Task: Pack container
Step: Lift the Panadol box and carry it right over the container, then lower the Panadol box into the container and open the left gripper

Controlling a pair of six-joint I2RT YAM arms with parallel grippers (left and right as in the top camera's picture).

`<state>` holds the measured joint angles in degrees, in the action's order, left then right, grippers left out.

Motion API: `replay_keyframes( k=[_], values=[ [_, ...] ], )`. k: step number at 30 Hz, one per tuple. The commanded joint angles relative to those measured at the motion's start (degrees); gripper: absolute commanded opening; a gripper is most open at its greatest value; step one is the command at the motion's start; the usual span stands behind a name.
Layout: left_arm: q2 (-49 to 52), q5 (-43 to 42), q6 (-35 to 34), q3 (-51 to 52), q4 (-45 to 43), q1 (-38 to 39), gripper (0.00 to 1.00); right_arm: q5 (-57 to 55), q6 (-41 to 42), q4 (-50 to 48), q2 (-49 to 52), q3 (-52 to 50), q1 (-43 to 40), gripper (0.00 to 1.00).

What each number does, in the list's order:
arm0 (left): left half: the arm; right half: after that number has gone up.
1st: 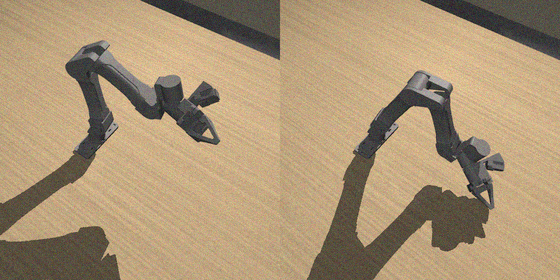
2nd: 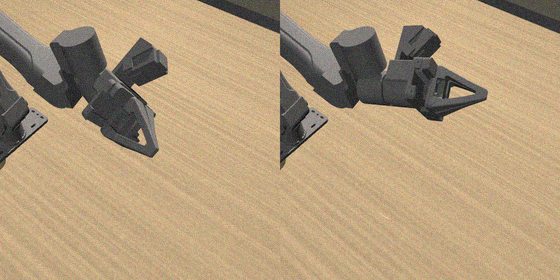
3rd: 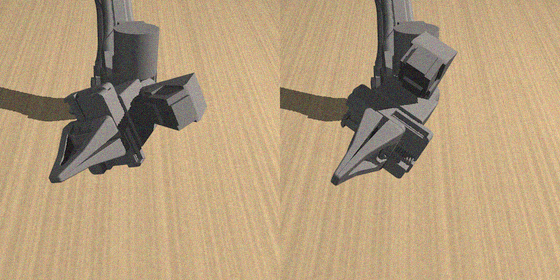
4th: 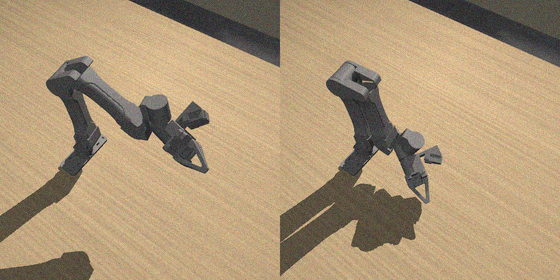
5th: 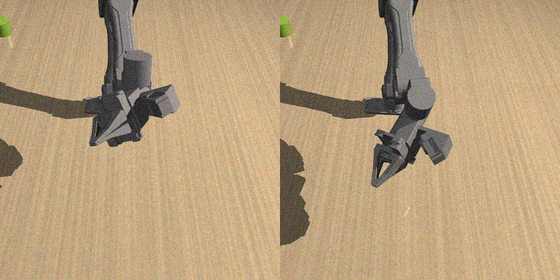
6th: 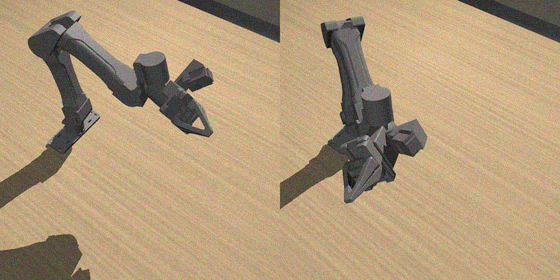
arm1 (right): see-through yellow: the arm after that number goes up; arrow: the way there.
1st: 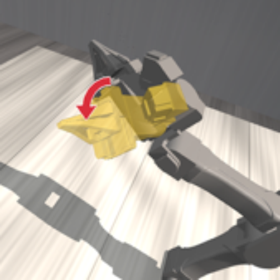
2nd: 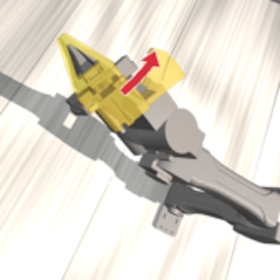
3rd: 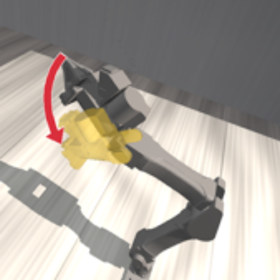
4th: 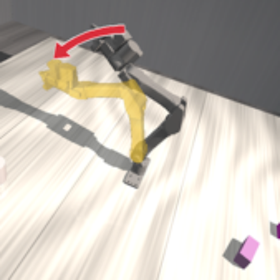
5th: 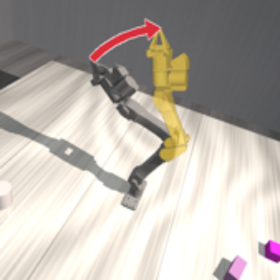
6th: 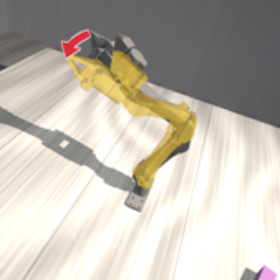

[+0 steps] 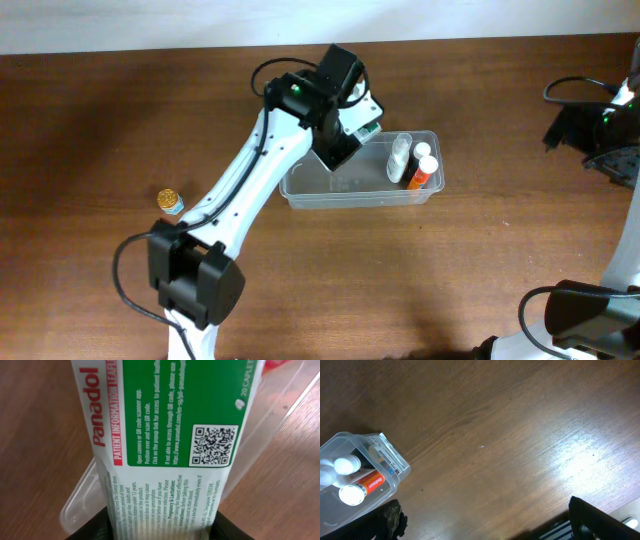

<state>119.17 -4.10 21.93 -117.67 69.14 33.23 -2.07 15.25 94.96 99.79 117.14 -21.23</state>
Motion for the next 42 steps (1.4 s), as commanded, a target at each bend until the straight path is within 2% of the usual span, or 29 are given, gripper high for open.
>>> replay_keyframes(
  k=[1, 3, 14, 16, 17, 18, 31, 33, 36, 39, 41, 42],
  values=[
    [1.1, -0.6, 2.2, -0.9, -0.2, 0.4, 0.48, -0.1, 0.5, 0.0, -1.3, 0.0, -0.2, 0.98],
    [1.5, -0.6, 2.6, -0.9, -0.2, 0.4, 0.49, -0.1, 0.5, 0.0, -1.3, 0.0, -0.2, 0.98],
    [3.1, -0.6, 14.8, -0.9, -0.6, 0.7, 0.49, -0.1, 0.5, 0.0, -1.3, 0.0, -0.2, 0.99],
    [3.1, -0.6, 15.0, -0.9, -1.3, 0.7, 0.5, -0.1, 0.5, 0.0, -1.3, 0.1, -0.2, 0.98],
    [3.1, -0.6, 15.0, -0.9, -1.7, 0.7, 0.57, -0.1, 0.5, 0.0, -1.3, 0.0, -0.2, 0.98],
    [3.1, -0.7, 15.0, -0.9, -2.0, 0.7, 0.58, -0.1, 0.5, 0.0, -1.3, 0.0, -0.2, 0.98],
    [3.1, -0.6, 15.0, -0.8, -3.6, 0.7, 0.59, -0.1, 0.5, 0.0, -1.3, 0.0, -0.2, 0.98],
    [3.1, -0.6, 15.0, -0.8, -3.6, 0.7, 0.65, -0.1, 0.5, 0.0, -1.3, 0.0, -0.2, 0.98],
    [3.1, -0.6, 15.0, -0.8, -3.6, 0.8, 0.68, -0.1, 0.5, 0.0, -1.3, 0.0, -0.2, 0.98],
    [3.1, -0.6, 15.0, -0.9, -2.9, 0.7, 0.78, -0.1, 0.5, 0.0, -1.3, 0.0, -0.2, 0.98],
    [3.1, 0.4, 14.9, -0.9, -2.3, 0.7, 0.99, -0.1, 0.5, 0.0, -1.3, 0.0, -0.2, 0.98],
    [3.1, 2.3, 14.6, -0.9, -2.1, 0.7, 0.99, -0.1, 0.5, 0.0, -1.3, 0.0, -0.2, 0.98]
  ],
)
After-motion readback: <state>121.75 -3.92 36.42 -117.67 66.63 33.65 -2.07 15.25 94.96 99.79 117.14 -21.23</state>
